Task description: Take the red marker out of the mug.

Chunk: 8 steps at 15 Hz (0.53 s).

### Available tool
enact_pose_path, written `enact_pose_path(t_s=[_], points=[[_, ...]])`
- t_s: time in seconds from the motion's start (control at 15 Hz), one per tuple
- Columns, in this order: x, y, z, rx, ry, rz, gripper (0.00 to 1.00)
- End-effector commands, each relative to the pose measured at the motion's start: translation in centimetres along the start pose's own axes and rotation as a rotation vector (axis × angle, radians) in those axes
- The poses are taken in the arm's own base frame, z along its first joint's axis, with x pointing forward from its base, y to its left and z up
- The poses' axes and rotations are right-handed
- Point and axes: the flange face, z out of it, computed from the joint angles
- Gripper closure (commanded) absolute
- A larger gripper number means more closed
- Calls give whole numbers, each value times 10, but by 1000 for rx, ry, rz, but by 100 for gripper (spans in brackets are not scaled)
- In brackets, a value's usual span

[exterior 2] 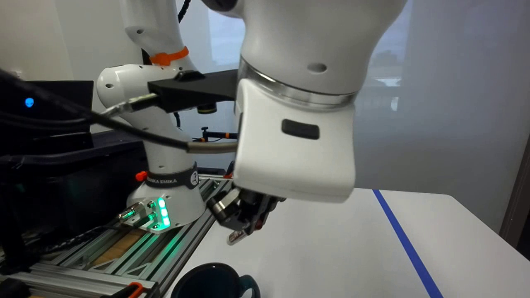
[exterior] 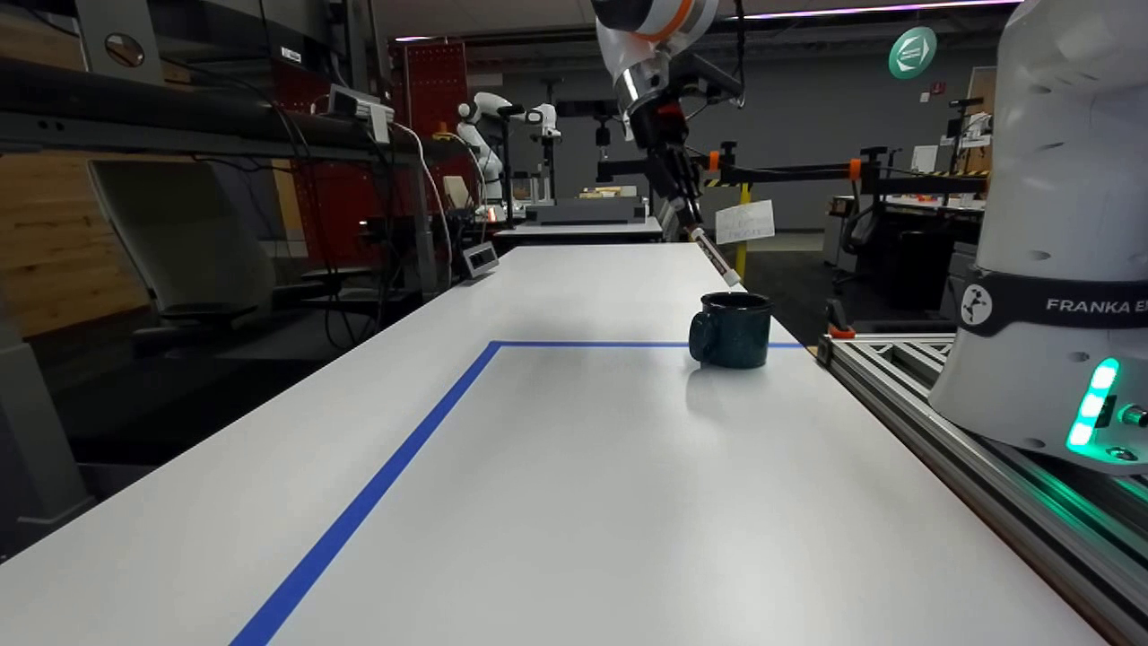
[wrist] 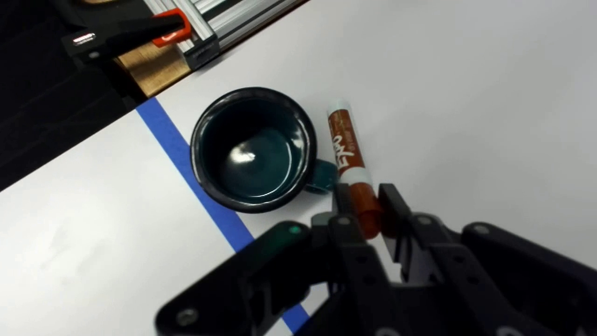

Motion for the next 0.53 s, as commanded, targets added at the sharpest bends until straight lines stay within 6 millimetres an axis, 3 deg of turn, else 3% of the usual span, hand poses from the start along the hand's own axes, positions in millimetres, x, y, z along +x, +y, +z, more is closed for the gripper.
enact_pose_path(t_s=[0.0, 0.27, 0.47], points=[[9, -33, 10, 65, -79, -93, 95], [27, -68, 49, 123, -158, -165, 95], [43, -84, 84, 136, -226, -197, 95]])
